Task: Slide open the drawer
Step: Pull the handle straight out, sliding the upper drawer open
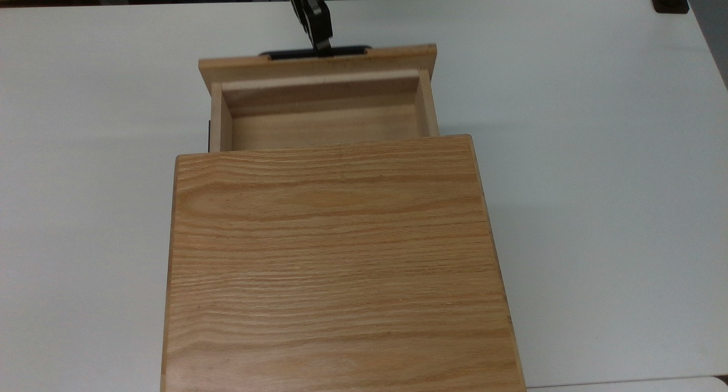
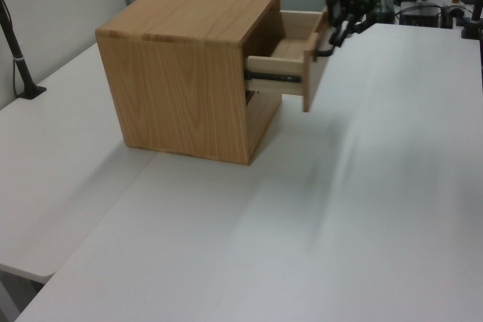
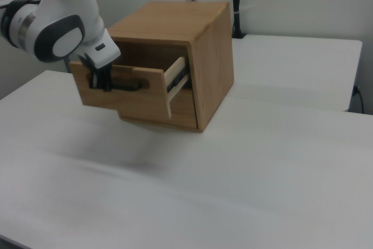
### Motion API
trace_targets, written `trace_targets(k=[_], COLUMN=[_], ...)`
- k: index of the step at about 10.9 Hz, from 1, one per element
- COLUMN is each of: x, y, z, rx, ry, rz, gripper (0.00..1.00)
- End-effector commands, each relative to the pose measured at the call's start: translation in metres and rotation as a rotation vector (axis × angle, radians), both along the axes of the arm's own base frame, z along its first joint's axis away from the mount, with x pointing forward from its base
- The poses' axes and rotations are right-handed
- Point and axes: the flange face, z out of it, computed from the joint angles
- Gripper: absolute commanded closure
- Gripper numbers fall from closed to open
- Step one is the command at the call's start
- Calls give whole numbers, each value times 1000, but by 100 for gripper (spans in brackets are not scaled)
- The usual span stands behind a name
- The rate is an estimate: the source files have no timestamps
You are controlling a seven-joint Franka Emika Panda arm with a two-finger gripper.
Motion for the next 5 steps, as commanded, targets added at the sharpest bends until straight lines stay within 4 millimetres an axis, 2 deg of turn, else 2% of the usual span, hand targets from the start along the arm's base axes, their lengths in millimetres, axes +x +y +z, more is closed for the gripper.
trace_targets(k=[1,5], x=[-55,-75], y=[-1,-15], z=[30,24], rx=[45,52], ry=[-14,33], rz=[143,229], gripper=[98,97])
